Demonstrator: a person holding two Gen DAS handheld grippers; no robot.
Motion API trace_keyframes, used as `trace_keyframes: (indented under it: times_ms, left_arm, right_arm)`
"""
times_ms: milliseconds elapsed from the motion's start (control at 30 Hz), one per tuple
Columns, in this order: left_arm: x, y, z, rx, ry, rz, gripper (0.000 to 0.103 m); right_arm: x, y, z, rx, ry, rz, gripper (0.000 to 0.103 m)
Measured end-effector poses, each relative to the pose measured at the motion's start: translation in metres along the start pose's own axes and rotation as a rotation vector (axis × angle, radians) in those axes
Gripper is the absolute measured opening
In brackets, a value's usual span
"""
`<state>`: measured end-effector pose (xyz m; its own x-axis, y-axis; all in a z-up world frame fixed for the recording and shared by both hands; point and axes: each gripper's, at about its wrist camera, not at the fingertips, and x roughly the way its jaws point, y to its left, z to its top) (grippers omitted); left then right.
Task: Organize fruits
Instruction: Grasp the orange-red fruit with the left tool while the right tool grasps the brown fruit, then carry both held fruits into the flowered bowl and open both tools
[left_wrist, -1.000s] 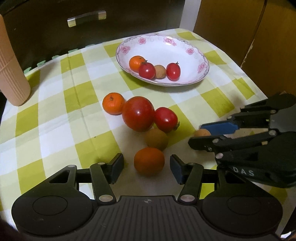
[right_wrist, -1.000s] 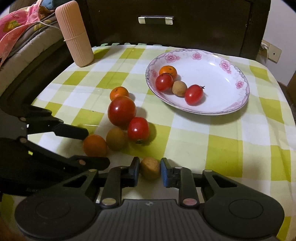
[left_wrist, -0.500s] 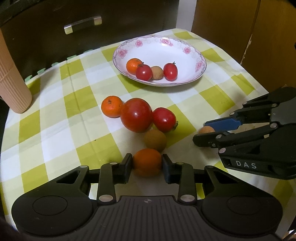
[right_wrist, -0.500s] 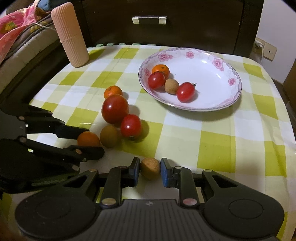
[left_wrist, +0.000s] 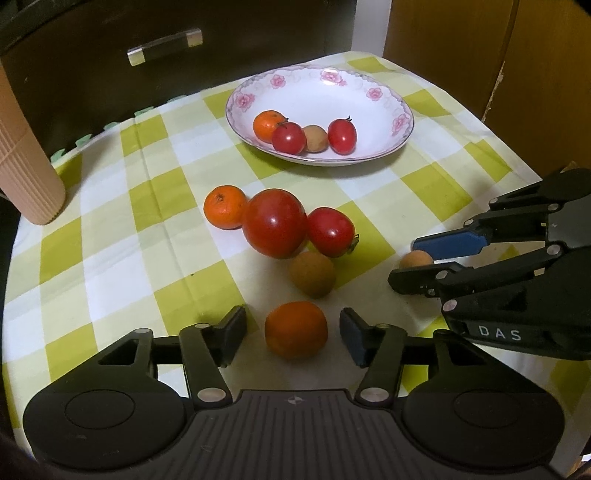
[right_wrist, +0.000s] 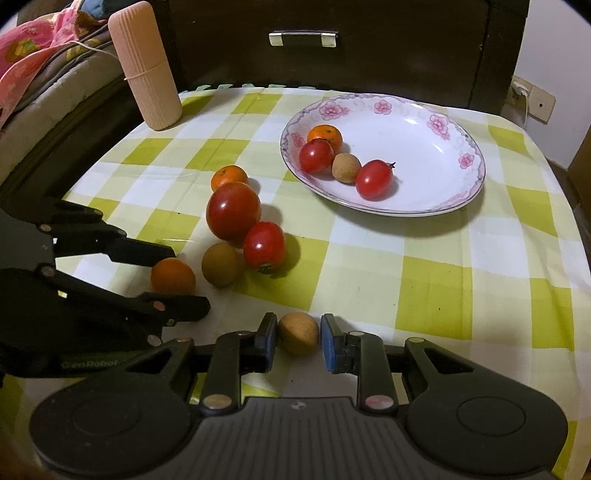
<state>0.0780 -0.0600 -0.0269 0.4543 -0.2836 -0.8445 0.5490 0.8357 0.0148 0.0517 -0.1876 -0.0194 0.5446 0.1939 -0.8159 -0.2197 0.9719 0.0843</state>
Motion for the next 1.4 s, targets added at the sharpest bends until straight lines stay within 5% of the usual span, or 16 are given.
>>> trace_keyframes:
  times_ms: [367, 600, 800, 1067, 1400]
  left_arm:
    - [-0.003, 0.002, -0.006, -0.003, 0.002, 0.026, 0.067]
    - [-0.005, 0.000, -0.008, 0.013, 0.004, 0.035, 0.067]
    - [-0.009, -0.002, -0.013, 0.039, 0.006, 0.035, 0.067]
    - [-0.010, -0.007, -0.015, 0.059, -0.011, 0.032, 0.060]
    - [-0.012, -0.008, -0.016, 0.042, -0.004, 0.027, 0.043]
  right_arm:
    - [-0.001, 0.001, -0.002, 0.003, -0.007, 0.016, 0.040]
    - [-0.002, -0.011, -0.002, 0.112, -0.009, 0.085, 0.051]
    - [-0.003, 0.008, -0.007, -0.013, -0.022, -0.005, 0.044]
    - [-0.007, 0.014, -0.012, -0.042, -0.020, -0.021, 0.025]
    - [-0.008, 0.015, -0.013, -0.038, -0.015, -0.024, 0.024]
